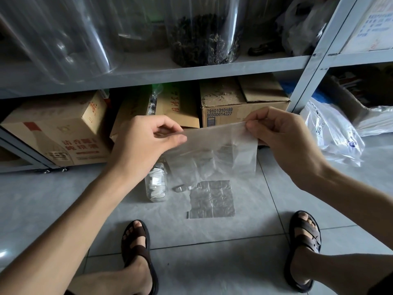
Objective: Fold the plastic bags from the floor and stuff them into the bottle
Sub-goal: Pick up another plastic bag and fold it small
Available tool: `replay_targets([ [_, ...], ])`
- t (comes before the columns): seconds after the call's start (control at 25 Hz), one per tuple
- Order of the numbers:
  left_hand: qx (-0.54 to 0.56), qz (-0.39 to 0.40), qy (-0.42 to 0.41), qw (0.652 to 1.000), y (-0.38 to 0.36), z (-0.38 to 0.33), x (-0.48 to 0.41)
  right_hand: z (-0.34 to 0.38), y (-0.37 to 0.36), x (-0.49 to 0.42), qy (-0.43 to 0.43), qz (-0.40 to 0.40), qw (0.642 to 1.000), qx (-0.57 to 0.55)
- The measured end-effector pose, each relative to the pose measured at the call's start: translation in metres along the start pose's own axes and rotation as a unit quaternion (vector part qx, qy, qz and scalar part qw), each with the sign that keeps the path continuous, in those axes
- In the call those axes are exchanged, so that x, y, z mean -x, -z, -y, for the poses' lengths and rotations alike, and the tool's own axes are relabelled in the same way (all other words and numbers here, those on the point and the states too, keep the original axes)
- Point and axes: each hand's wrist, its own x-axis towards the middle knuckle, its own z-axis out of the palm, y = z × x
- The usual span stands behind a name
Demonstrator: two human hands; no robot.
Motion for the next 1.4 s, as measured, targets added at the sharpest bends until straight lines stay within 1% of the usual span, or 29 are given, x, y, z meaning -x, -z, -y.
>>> replay_targets([
  [0.12,-0.158,0.062,-0.043,0.984,-0.014,-0.003,0.007,0.001,-0.004,0.004,0.049,0.027,0.989,0.139],
  [0.2,-0.209,0.083,-0.066,0.972,-0.025,-0.006,0.007,0.003,-0.009,0.007,0.075,0.052,0.975,0.205],
  [0.36,-0.243,0.126,-0.085,0.958,-0.037,-0.017,0.001,0.005,-0.014,0.009,0.106,0.079,0.963,0.235],
  [0.48,-0.280,0.122,-0.109,0.946,-0.041,-0.019,0.000,0.005,-0.013,0.007,0.108,0.079,0.962,0.237],
  [0.6,-0.276,0.119,-0.125,0.945,-0.041,-0.018,-0.001,0.004,-0.011,0.007,0.110,0.083,0.962,0.236],
  [0.68,-0.267,0.121,-0.121,0.948,-0.040,-0.018,-0.001,0.002,-0.010,0.007,0.116,0.085,0.961,0.238],
  [0.84,-0.264,0.119,-0.116,0.950,-0.040,-0.018,-0.002,-0.002,-0.008,0.007,0.157,0.078,0.951,0.255],
  [1.0,-0.240,0.128,-0.088,0.958,-0.038,-0.017,-0.003,-0.006,-0.010,0.007,0.189,0.080,0.942,0.267],
  [1.16,-0.220,0.142,-0.075,0.962,-0.035,-0.018,-0.004,-0.007,-0.012,0.007,0.195,0.062,0.943,0.262],
  [1.4,-0.195,0.109,-0.044,0.974,-0.030,-0.018,-0.006,-0.003,-0.012,0.010,0.219,0.038,0.940,0.258],
])
